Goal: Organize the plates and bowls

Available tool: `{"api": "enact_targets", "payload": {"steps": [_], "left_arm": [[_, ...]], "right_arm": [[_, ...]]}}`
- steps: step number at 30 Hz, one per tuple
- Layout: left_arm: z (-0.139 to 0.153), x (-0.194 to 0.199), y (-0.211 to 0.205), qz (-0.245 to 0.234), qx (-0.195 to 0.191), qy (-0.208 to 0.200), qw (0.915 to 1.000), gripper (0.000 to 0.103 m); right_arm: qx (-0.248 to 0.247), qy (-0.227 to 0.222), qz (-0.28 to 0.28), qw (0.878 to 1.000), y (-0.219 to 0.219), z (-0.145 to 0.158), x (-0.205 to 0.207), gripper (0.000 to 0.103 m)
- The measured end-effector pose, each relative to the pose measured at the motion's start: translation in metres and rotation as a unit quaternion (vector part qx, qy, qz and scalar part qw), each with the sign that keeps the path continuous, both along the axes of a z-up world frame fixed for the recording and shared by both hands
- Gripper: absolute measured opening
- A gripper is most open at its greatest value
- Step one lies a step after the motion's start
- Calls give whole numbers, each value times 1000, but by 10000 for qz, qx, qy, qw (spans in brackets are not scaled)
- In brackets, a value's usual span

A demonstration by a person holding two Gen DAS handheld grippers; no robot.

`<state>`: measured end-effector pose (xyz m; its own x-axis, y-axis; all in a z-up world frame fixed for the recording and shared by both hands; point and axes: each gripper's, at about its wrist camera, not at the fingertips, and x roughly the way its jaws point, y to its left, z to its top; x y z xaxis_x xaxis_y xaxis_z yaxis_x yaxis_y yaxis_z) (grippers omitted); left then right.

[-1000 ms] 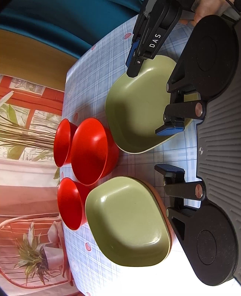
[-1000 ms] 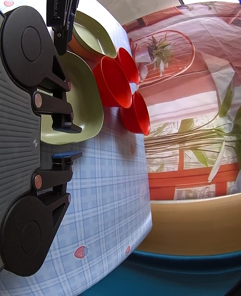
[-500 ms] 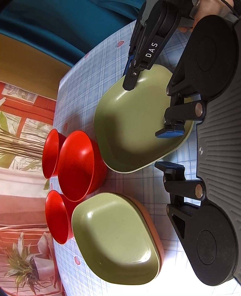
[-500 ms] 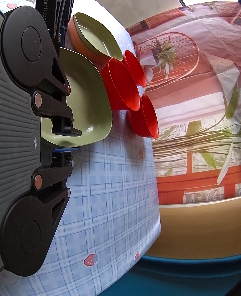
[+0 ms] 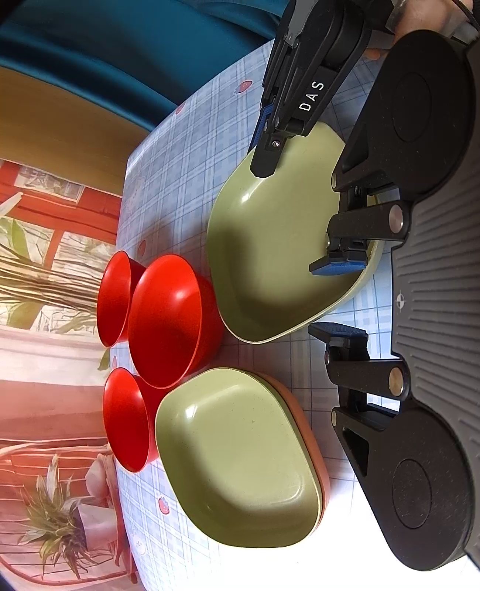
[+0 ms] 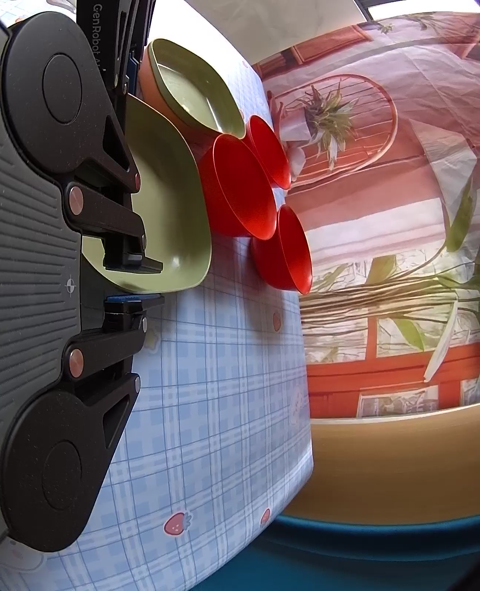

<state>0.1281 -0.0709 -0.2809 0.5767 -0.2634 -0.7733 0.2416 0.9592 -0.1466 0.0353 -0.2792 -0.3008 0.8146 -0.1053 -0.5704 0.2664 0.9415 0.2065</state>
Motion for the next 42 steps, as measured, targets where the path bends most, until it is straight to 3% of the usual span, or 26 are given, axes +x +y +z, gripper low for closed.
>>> {"api": "enact_targets", "payload": {"steps": [28, 42], "left_arm": [[42, -20, 38, 323, -427, -591, 9968, 29], [56, -2, 104, 968, -423, -860, 9907, 29]], "right_arm": [[-239, -324, 165, 9991, 32, 52, 3, 11], [-217, -392, 785, 9959, 80, 64, 66, 11]]}}
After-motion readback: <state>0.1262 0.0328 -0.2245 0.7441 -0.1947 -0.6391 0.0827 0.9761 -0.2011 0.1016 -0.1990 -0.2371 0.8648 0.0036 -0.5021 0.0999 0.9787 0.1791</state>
